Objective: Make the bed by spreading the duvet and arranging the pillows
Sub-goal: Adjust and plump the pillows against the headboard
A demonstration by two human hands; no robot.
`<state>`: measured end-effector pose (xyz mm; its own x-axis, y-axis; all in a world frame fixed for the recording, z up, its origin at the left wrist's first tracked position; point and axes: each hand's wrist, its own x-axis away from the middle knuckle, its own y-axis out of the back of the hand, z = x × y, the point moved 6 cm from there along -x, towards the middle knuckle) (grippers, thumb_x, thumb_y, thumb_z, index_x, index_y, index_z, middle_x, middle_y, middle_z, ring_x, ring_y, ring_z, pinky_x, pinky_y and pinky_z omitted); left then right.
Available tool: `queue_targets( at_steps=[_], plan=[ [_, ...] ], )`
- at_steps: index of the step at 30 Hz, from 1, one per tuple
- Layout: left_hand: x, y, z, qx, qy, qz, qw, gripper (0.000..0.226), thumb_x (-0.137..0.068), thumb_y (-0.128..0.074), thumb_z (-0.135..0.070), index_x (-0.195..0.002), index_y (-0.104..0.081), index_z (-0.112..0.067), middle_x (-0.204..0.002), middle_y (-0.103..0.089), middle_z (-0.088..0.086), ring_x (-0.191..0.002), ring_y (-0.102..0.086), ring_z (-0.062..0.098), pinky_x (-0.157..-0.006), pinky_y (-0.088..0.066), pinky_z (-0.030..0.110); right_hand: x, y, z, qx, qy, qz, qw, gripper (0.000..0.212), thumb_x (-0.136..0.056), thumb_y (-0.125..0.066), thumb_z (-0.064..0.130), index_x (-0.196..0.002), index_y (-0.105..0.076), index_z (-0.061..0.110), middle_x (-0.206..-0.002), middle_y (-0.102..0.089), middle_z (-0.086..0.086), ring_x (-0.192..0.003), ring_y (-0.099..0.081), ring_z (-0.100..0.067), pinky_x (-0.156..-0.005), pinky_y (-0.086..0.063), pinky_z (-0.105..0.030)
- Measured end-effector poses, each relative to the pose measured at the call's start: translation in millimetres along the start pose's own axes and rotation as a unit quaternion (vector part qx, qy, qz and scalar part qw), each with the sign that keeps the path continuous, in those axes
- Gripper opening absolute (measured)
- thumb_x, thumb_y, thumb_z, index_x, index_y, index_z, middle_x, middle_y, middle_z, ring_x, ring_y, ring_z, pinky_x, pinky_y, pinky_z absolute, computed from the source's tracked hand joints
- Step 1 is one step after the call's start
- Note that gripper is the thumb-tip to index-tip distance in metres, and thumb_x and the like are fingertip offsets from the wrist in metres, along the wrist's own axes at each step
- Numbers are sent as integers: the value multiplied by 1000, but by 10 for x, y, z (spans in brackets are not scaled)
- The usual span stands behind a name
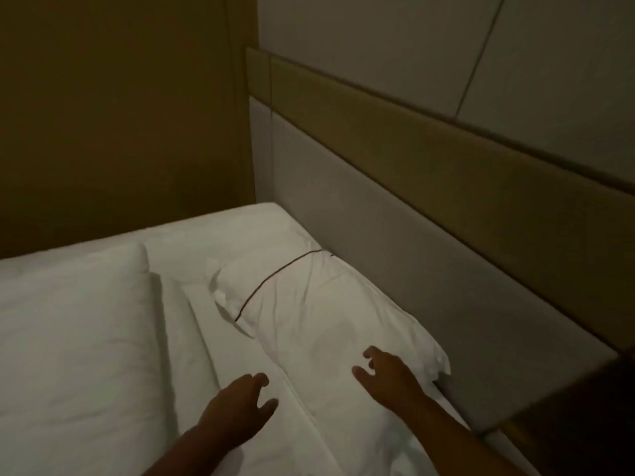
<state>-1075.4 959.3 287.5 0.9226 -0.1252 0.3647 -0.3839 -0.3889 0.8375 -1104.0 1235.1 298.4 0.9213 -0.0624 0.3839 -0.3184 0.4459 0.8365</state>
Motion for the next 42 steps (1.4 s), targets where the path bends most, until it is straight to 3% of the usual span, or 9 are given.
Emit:
queue_targets(
  at_steps=[8,13,15,18,21,25,30,38,42],
  plan=[
    [-1513,-724,-115,171,147,-46,973,49,-87,-57,-56,-125,-55,-26,-112,-63,-1,-90,-59,10,-80,-47,24,-2200,-22,-501,-30,55,6,998,54,-87,-54,55,-132,-47,26,-132,-56,-3,-119,-57,-21,-97,-49,-38],
    [-2185,-1156,-3,317,243,-79,913,49,-73,-56,-69,-101,-54,-30,-99,-62,1,-95,-58,22,-85,-50,36,-3207,-3,-654,-47,51,-64,995,67,-86,-53,58,-140,-41,20,-139,-49,-10,-126,-50,-30,-103,-44,-43],
    [-2353,-1355,92,330,286,-89,895,72,-71,-55,-74,-120,-51,-22,-117,-60,10,-111,-57,30,-95,-46,40,-3494,-80,-762,-56,14,-59,997,80,-84,-49,67,-144,-35,18,-145,-43,-11,-129,-46,-33,-105,-42,-46],
    [-2444,-1617,255,388,359,-117,841,110,-67,-58,-80,-146,-27,-10,-145,-42,18,-130,-45,38,-105,-42,48,-3763,-249,-894,-82,-46,-36,995,106,-71,-42,86,-148,-30,14,-149,-40,-14,-132,-43,-37,-108,-39,-52],
    [-2491,-1753,342,519,350,-151,765,122,-51,-62,-89,-143,-36,-13,-140,-52,13,-123,-54,34,-103,-45,50,-3789,-363,-878,-108,-46,-20,993,105,-70,-43,86,-144,-37,12,-142,-48,-15,-124,-51,-37,-104,-43,-49],
    [-2450,-1645,106,670,326,-149,649,80,-57,-77,-69,-114,-62,-14,-110,-70,10,-101,-65,32,-91,-53,51,-3561,-398,-730,-127,7,-31,991,82,-86,-47,68,-145,-35,12,-143,-48,-13,-126,-50,-34,-104,-42,-44],
    [-2098,-1182,-233,651,290,-228,664,40,-79,-71,-46,-99,-53,-17,-88,-61,3,-83,-60,26,-80,-52,42,-3086,-102,-681,-172,24,-80,982,72,-86,-50,65,-138,-46,15,-132,-58,-12,-119,-56,-33,-100,-47,-47],
    [-873,-1003,-515,649,252,-221,683,81,-58,-79,-66,-122,-61,-20,-110,-71,5,-98,-67,27,-86,-56,46,-1700,358,-762,-208,14,-128,970,51,-92,-50,52,-118,-61,9,-110,-67,-10,-101,-62,-28,-90,-51,-41],
    [-135,-1082,-697,649,228,-201,697,71,-63,-75,-65,-120,-63,-23,-112,-72,0,-100,-67,21,-86,-55,40,-808,515,-867,-221,3,-150,964,42,-92,-52,50,-102,-64,11,-90,-64,-5,-86,-60,-22,-77,-48,-34]
  ],
)
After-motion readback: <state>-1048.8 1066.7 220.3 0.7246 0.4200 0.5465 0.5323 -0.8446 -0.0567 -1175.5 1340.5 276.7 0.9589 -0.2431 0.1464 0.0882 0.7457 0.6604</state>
